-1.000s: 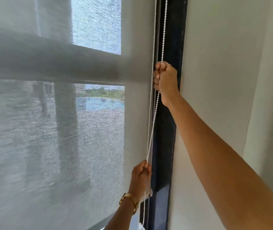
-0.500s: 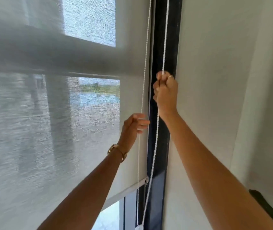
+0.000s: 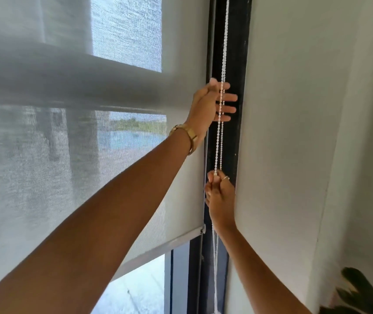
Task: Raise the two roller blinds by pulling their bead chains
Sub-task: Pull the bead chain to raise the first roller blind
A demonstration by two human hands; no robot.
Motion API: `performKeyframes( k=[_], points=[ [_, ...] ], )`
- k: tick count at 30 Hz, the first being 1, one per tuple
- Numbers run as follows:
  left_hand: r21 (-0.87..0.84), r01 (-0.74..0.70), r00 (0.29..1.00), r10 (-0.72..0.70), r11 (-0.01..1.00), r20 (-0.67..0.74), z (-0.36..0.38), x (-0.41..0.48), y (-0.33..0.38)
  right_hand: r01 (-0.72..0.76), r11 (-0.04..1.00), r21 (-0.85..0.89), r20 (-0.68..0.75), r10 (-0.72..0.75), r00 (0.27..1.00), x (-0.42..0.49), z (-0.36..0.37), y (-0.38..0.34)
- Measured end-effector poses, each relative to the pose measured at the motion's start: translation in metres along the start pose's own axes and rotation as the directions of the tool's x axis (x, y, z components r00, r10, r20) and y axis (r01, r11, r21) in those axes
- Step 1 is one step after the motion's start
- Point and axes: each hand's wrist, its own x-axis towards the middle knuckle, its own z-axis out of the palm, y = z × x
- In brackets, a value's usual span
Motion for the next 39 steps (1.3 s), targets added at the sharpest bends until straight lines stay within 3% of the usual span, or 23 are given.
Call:
performKeyframes(
  k=[4, 11, 14, 23, 29, 34, 39],
  points=[
    [0.035, -0.01, 0.993, 0.014, 0.999, -0.121, 0.011, 0.014, 0.016, -0.042, 0.997, -0.063, 0.001, 0.042, 0.999, -0.015, -0.006, 0.021],
    [-0.035, 0.083, 0.982, -0.088, 0.996, -0.166, 0.027, 0.016, 0.028, -0.117, 0.988, -0.104, 0.03, 0.121, 0.992, -0.033, -0.024, 0.037],
    [-0.019, 0.036, 0.973, -0.039, 0.999, -0.226, 0.032, 0.013, 0.024, -0.117, 0.988, -0.098, 0.063, 0.123, 0.99, -0.033, -0.026, 0.033],
    [0.058, -0.153, 0.923, 0.163, 0.987, -0.347, 0.034, 0.02, 0.021, -0.246, 0.954, 0.173, 0.193, 0.212, 0.958, -0.051, -0.006, 0.023],
    [0.131, -0.246, 0.868, 0.279, 0.96, -0.412, 0.029, 0.019, 0.017, -0.276, 0.939, 0.204, 0.204, 0.235, 0.95, -0.037, -0.011, 0.018],
    [0.094, -0.269, 0.864, 0.283, 0.959, -0.415, 0.017, 0.017, 0.018, -0.296, 0.934, 0.198, 0.225, 0.251, 0.942, -0.008, -0.023, 0.008],
    [0.121, -0.287, 0.872, 0.311, 0.95, -0.379, 0.024, 0.006, 0.018, -0.19, 0.973, 0.127, 0.237, 0.157, 0.959, 0.034, -0.015, -0.027]
  ],
)
